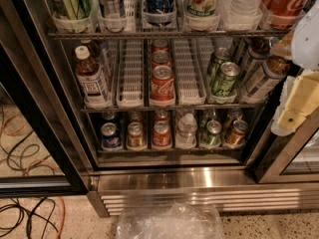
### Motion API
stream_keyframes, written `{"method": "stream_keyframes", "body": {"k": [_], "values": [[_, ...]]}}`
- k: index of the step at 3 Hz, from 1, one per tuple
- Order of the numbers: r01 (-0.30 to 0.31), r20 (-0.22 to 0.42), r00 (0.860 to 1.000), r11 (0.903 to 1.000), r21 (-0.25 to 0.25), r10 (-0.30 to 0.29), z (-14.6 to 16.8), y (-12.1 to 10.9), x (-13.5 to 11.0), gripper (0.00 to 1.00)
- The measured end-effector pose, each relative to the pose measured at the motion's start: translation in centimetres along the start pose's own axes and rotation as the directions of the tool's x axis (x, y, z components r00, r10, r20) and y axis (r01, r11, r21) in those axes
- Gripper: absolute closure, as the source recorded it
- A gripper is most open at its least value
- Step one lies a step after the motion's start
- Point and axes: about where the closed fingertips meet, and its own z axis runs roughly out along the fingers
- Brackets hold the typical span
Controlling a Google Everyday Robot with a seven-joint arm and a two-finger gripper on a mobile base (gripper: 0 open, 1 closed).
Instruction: Pick orange can from bottom shelf of fridge
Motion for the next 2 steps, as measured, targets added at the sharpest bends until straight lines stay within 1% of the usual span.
{"method": "stream_keyframes", "body": {"k": [1, 2], "values": [[0.0, 0.0, 1.0, 1.0, 0.0, 0.0, 0.0, 0.0, 0.0, 0.0], [-0.01, 0.012, 1.0, 0.9999, 0.008, 0.01, 0.95, 0.64, -0.86, 0.0]]}}
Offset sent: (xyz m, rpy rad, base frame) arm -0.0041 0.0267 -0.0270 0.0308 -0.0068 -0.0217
